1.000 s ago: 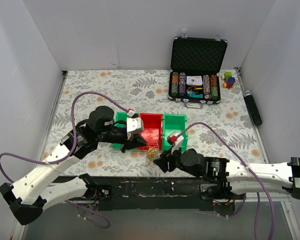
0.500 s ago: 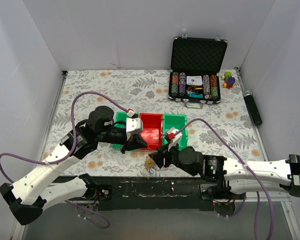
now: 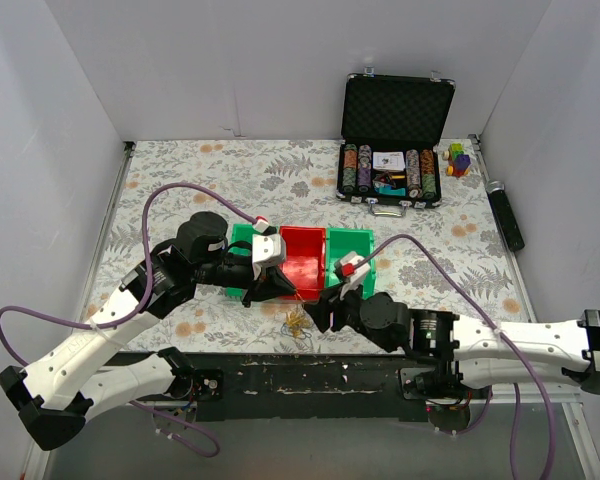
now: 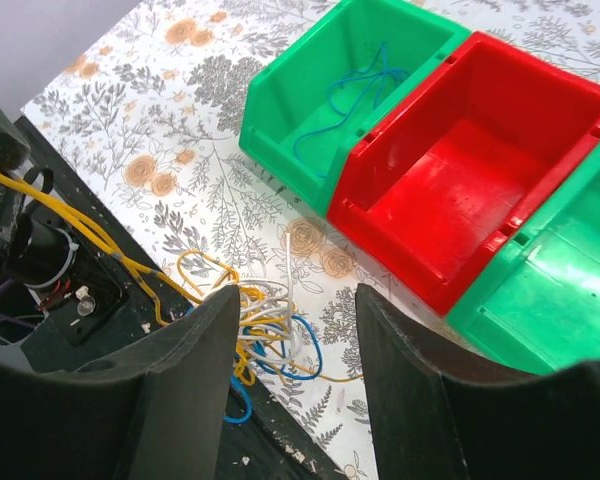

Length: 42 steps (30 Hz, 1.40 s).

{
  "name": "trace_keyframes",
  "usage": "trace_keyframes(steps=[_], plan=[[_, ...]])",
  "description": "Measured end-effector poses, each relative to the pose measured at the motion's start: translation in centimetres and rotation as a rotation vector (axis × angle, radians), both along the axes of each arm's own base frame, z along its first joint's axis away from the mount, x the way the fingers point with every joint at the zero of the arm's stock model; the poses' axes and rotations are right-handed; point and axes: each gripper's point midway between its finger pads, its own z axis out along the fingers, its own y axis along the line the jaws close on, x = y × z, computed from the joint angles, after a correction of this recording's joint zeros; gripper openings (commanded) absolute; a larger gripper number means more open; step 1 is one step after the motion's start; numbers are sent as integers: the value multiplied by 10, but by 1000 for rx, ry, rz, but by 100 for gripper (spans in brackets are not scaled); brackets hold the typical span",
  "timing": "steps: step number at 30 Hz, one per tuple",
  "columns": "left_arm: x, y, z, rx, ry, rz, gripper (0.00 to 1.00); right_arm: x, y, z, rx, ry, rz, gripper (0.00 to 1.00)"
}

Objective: Untangle the cables

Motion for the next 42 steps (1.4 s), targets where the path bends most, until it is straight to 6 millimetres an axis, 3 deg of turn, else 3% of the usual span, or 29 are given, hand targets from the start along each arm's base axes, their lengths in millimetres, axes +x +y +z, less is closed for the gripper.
trace_keyframes(steps=[9,18,31,42], plan=[[0,1,-1,5,1,6,0,2,-27,28,103,4,-50,70],[4,-2,-5,14,18,14,0,-5,-18,10,35,7,-17,71],[7,-5,-5,14,19,20,0,-7,-15,6,22,6,-5,71],[6,-11,7,-11,59,14,0,7,6,-9,-47,-43,-51,65]])
